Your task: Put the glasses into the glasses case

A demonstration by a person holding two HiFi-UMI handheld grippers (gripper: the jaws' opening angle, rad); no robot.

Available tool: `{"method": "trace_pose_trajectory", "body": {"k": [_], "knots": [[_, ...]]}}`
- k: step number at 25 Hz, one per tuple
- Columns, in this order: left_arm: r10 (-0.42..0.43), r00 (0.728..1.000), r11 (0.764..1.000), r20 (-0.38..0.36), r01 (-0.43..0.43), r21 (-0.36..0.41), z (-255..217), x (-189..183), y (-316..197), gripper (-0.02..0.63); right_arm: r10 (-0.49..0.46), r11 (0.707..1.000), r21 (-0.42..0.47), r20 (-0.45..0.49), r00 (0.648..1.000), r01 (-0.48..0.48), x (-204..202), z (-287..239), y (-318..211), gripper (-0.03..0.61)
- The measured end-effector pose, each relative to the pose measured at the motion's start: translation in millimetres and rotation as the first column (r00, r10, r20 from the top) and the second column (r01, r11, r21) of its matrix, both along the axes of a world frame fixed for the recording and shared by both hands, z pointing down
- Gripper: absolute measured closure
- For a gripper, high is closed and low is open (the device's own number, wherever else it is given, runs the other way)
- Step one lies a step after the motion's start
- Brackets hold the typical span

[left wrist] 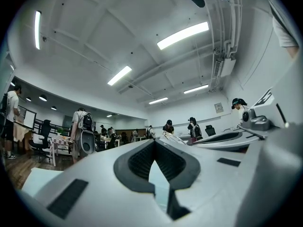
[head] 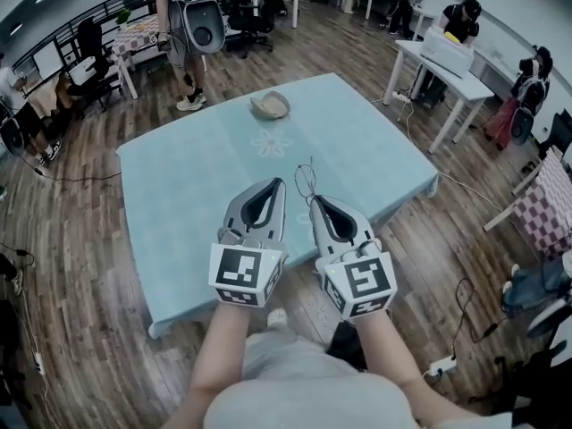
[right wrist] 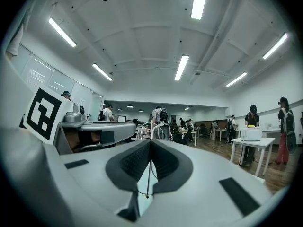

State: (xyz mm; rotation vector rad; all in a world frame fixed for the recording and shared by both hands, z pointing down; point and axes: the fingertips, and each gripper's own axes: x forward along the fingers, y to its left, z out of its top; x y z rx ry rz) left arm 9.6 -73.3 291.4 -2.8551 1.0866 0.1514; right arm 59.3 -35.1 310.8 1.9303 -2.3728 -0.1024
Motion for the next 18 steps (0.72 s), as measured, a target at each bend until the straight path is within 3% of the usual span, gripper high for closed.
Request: {"method": "trace_pose_trajectory", "body": {"k": [18], "knots": [[0.042,0.999,0.999,0.007,-0.042,-0.009,-3,3,-117,0.606,0.036,0.999,-0.018,-0.031,0.999,-0.037,5,-6,-114,0.568]]}}
